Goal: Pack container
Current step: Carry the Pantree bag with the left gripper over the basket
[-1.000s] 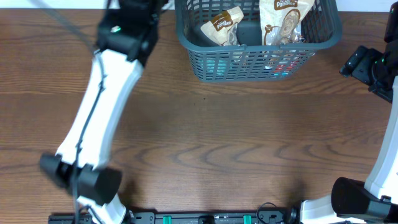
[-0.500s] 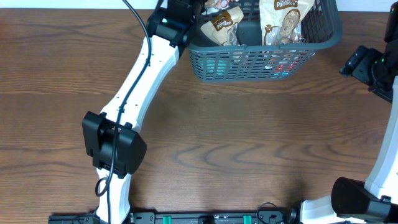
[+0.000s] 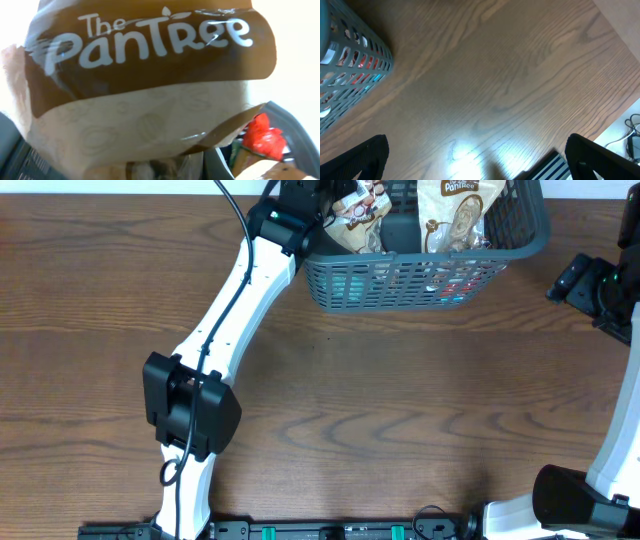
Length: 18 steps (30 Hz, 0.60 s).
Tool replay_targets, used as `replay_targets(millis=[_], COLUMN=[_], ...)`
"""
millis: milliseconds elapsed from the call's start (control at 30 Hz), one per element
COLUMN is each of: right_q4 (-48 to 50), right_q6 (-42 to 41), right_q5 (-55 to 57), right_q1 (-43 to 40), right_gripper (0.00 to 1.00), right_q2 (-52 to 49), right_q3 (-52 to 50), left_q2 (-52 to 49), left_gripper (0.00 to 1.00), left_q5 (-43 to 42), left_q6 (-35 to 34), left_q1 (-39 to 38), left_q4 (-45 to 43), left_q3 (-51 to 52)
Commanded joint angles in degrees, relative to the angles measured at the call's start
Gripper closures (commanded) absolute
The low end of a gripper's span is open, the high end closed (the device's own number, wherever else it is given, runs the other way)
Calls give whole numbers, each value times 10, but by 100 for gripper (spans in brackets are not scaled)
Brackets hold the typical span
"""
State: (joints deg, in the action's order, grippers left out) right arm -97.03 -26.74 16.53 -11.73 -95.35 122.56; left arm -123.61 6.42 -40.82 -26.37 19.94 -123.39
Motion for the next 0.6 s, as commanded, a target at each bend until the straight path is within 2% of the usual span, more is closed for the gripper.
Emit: replay_targets(millis=[0,167,300,333,400,500,567], right_q4=[-1,-1,-1,-1,-1,-1,-1], right_q6=[-6,-6,-6,-6,-6,-6,-6], right_q5=[10,10,10,10,10,10,10], right_q1=[-3,-3,-3,-3,-3,-3,-3], right_gripper=[1,1,1,1,1,1,1], right_q2=[-2,-2,-2,-2,-2,-2,-2], right_q3=[3,3,3,3,3,3,3], left_q2=[-6,-6,-6,-6,-6,-6,-6], left_gripper=[94,94,86,74,59,44,41], left_q5=[7,7,7,7,7,7,7], left_q6=[18,38,38,38,38,38,40], left_q1=[0,0,0,0,0,0,0], left_q4=[9,26,31,31,30,27,25], left_q3=[-17,-17,-17,-17,-17,-17,-17])
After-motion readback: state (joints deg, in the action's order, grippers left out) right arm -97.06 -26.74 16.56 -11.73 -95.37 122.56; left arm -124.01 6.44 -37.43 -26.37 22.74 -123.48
